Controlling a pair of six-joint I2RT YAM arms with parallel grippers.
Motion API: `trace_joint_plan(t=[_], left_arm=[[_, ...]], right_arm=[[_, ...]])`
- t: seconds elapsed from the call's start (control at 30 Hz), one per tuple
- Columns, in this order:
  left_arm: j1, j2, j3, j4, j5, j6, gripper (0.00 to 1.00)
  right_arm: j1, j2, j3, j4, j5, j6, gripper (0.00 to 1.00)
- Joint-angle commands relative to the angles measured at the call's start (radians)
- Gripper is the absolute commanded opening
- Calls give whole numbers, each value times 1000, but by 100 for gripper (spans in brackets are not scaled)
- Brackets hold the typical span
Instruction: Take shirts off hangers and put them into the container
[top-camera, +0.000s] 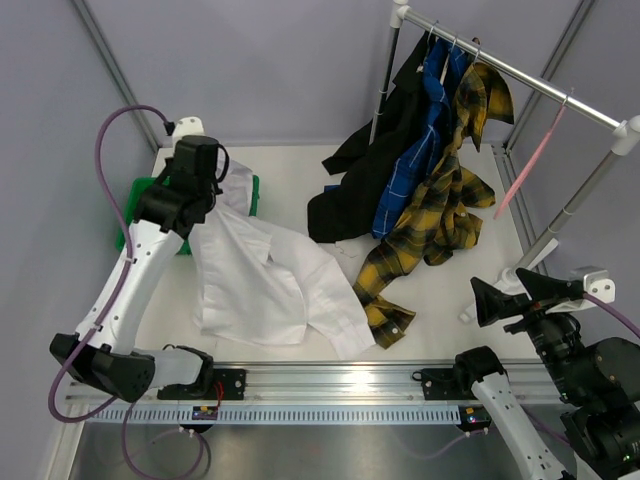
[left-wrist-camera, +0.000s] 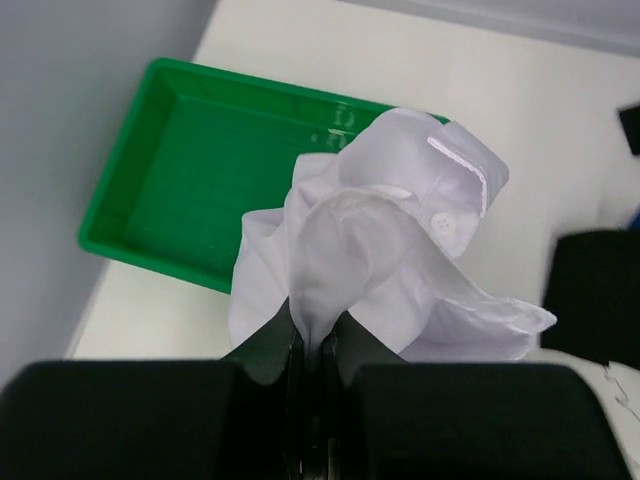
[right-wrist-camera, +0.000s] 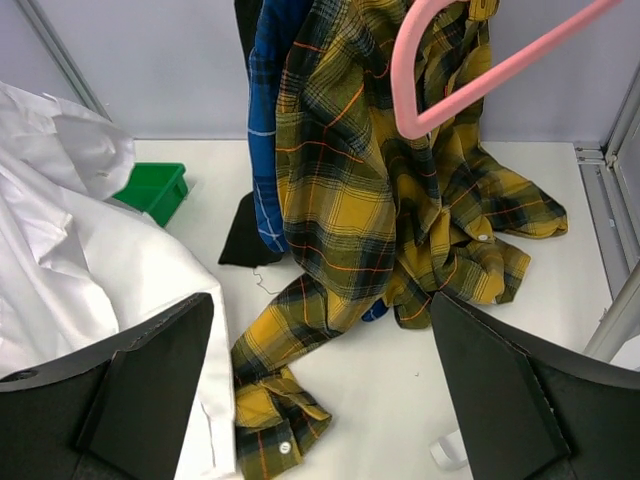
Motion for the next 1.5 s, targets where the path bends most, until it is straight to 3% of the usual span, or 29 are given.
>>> trace_joint_plan(t=[0.0, 0.23, 0.73, 0.83, 0.93, 0.97, 1.0, 1.07, 1.3, 1.47], left_arm=[[110, 20, 94, 26, 8, 50, 2], [317, 179, 158, 80, 82, -10, 3], [515, 640, 105, 137, 241, -117, 3], [519, 722, 126, 121, 246, -110, 15], [527, 714, 120, 124, 250, -107, 42], [527, 697, 109, 132, 253, -108, 56], [527, 645, 99, 144, 263, -108, 86], [527, 580, 56, 164, 275, -119, 99], [493, 251, -62, 161, 323, -149, 99], [377, -15, -211, 137, 310, -134, 99]], right_arm=[[-2, -14, -17, 34, -52, -21, 99], [-2, -35, -32, 41, -84, -18, 100], [14, -104, -101, 63, -102, -24, 100], [25, -111, -112, 71, -90, -30, 100], [42, -118, -115, 72, -59, -36, 99], [50, -118, -113, 71, -49, -39, 99], [54, -118, -113, 71, -47, -41, 99], [57, -115, -113, 74, -49, -38, 99], [57, -106, -107, 75, -67, -33, 99], [57, -109, -107, 74, -76, -28, 99]])
